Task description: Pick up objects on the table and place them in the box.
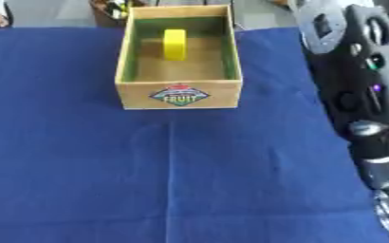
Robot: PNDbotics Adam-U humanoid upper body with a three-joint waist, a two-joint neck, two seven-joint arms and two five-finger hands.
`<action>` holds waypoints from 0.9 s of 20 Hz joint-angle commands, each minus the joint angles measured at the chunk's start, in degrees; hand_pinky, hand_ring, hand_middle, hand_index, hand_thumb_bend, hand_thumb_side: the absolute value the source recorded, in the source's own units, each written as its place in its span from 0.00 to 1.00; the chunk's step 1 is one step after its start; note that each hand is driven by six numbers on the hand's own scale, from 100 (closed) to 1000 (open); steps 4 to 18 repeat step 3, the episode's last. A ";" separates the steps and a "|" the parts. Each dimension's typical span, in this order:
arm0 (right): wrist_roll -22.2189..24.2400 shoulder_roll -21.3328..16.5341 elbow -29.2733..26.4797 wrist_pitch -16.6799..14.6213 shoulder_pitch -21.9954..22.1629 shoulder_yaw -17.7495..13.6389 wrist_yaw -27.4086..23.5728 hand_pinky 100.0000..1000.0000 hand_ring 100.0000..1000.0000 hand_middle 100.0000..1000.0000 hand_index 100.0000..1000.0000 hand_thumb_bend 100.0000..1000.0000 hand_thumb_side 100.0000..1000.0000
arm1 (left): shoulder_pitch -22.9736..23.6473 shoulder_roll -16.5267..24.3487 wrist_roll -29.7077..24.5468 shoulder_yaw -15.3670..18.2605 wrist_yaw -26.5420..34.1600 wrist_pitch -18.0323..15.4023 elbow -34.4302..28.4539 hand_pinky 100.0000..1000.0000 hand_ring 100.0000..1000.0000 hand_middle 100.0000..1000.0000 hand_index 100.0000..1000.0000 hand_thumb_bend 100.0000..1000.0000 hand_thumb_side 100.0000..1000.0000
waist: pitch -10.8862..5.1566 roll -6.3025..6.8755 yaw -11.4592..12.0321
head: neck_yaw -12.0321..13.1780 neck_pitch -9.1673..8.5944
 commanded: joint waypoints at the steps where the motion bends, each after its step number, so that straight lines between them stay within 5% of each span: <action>1: -4.84 -4.33 -10.28 3.78 1.98 -1.80 -8.45 0.61 0.71 0.56 0.81 0.59 0.94 | -0.18 0.89 0.42 0.69 -0.38 -0.05 -1.00 0.35 0.49 0.51 0.67 0.00 1.00 | -1.89 0.20 -0.56 | 1.01 0.74; 3: -8.39 -6.09 -16.07 6.30 5.05 -2.82 -13.82 0.60 0.69 0.54 0.79 0.51 0.98 | -0.03 0.92 0.53 0.79 -0.46 -0.05 -1.00 0.35 0.49 0.51 0.67 0.00 1.00 | -2.10 0.39 -1.15 | 1.58 0.93; 18: -8.39 -6.09 -16.07 6.30 5.05 -2.82 -13.82 0.60 0.69 0.54 0.79 0.51 0.98 | -0.03 0.92 0.53 0.79 -0.46 -0.05 -1.00 0.35 0.49 0.51 0.67 0.00 1.00 | -2.10 0.39 -1.15 | 1.58 0.93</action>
